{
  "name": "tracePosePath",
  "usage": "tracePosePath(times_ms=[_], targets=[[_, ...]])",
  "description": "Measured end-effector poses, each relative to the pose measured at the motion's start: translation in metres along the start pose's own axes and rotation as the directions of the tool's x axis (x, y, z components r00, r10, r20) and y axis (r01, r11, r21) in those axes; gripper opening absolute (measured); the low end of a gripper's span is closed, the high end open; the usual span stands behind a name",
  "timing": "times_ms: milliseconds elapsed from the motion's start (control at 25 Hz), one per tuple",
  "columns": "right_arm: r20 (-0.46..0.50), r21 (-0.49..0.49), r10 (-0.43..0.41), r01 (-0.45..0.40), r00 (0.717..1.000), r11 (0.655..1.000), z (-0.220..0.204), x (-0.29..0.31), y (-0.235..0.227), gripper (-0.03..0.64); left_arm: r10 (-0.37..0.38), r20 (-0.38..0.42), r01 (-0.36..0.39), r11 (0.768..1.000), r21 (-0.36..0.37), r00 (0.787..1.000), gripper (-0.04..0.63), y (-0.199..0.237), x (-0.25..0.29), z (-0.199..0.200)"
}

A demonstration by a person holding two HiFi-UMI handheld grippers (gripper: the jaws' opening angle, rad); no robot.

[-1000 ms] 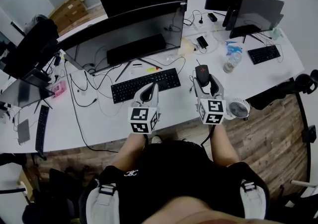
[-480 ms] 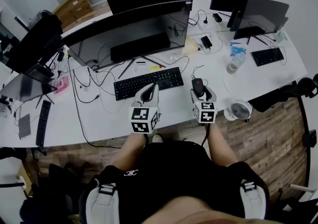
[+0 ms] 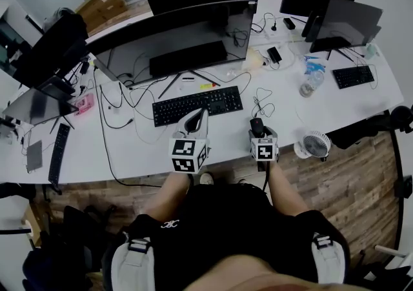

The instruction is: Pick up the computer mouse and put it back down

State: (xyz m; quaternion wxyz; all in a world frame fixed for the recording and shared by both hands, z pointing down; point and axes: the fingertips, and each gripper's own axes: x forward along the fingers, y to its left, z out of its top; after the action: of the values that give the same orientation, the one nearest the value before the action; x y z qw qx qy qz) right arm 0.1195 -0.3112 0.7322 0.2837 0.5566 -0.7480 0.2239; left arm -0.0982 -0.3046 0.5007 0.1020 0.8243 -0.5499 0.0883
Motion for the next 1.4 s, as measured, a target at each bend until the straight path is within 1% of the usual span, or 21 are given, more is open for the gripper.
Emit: tracePosePath(times_ms=[200,320,440,520,600,680,760,800,840,880,920,960,1080,1120,1160,1200,1240,1400], targets=[[-0.057,0.018,0.018,-0.017,0.998,1.000,-0.025,0.017,0.005,0.278,0.010,-0.011,-0.010,1.000,0.001,1.000,0.052,0.002,-0.004,-0.003],[-0.122,0.022,0.032,-0.029,0.992,0.999,-0.040,0.023,0.007,0.278,0.005,-0.013,-0.004,1.000,0.005,1.000,0.053,0.000,-0.004,-0.003],[-0.159,0.038,0.041,-0.035,0.987,0.999,-0.045,0.026,0.009,0.279,0.002,-0.014,-0.002,1.000,0.015,1.000,0.054,0.001,-0.005,-0.003],[-0.131,0.034,0.040,-0.035,0.991,0.999,-0.040,0.026,0.007,0.280,0.002,-0.011,-0.002,1.000,0.017,1.000,0.053,0.002,-0.004,-0.002],[-0.071,0.027,0.044,-0.043,0.996,0.999,-0.026,0.020,0.009,0.282,0.002,-0.008,-0.002,1.000,0.014,1.000,0.052,0.002,-0.003,-0.002],[0.012,0.029,0.050,-0.050,0.999,0.998,-0.001,0.007,0.011,0.282,-0.001,-0.007,0.001,1.000,0.008,1.000,0.052,0.003,-0.002,-0.002],[0.114,0.038,0.056,-0.061,0.992,0.997,0.034,-0.013,0.011,0.278,-0.005,-0.004,0.005,1.000,0.003,1.000,0.054,0.002,0.000,-0.002],[0.174,0.045,0.063,-0.072,0.983,0.996,0.055,-0.026,0.011,0.276,-0.007,-0.001,0.007,1.000,0.002,1.000,0.054,0.002,0.000,-0.001],[0.244,0.055,0.063,-0.078,0.968,0.995,0.079,-0.041,0.009,0.239,-0.008,0.003,0.008,1.000,0.001,1.000,0.053,0.001,0.001,0.000],[0.320,0.066,0.052,-0.077,0.946,0.995,0.104,-0.058,0.007,0.164,-0.011,0.008,0.011,1.000,0.002,1.000,0.052,0.000,0.003,0.001],[0.396,0.076,0.036,-0.072,0.918,0.995,0.129,-0.077,0.004,0.074,-0.014,0.012,0.014,1.000,0.002,1.000,0.053,-0.002,0.004,0.002],[0.467,0.079,0.025,-0.070,0.884,0.994,0.154,-0.097,0.003,0.005,-0.017,0.016,0.017,1.000,0.003,1.000,0.054,-0.002,0.005,0.003],[0.651,0.041,0.032,-0.077,0.758,0.996,0.216,-0.156,0.007,0.005,-0.024,0.023,0.024,1.000,-0.001,0.999,0.053,-0.004,0.006,0.005],[0.687,0.021,0.037,-0.071,0.726,0.997,0.229,-0.172,0.009,0.003,-0.025,0.025,0.025,1.000,-0.002,0.999,0.053,-0.005,0.007,0.005],[0.707,0.006,0.039,-0.062,0.706,0.998,0.236,-0.182,0.010,0.003,-0.027,0.027,0.027,1.000,-0.002,0.999,0.053,-0.005,0.007,0.006],[0.714,-0.001,0.038,-0.054,0.699,0.999,0.239,-0.188,0.010,0.003,-0.028,0.029,0.029,1.000,-0.004,0.999,0.054,-0.006,0.007,0.006],[0.714,-0.002,0.035,-0.048,0.699,0.999,0.238,-0.191,0.010,0.003,-0.029,0.032,0.029,1.000,-0.005,0.999,0.054,-0.006,0.007,0.006],[0.692,0.012,0.022,-0.041,0.721,0.999,0.230,-0.188,0.012,0.004,-0.029,0.043,0.030,0.999,-0.011,0.999,0.053,-0.004,0.006,0.010]])
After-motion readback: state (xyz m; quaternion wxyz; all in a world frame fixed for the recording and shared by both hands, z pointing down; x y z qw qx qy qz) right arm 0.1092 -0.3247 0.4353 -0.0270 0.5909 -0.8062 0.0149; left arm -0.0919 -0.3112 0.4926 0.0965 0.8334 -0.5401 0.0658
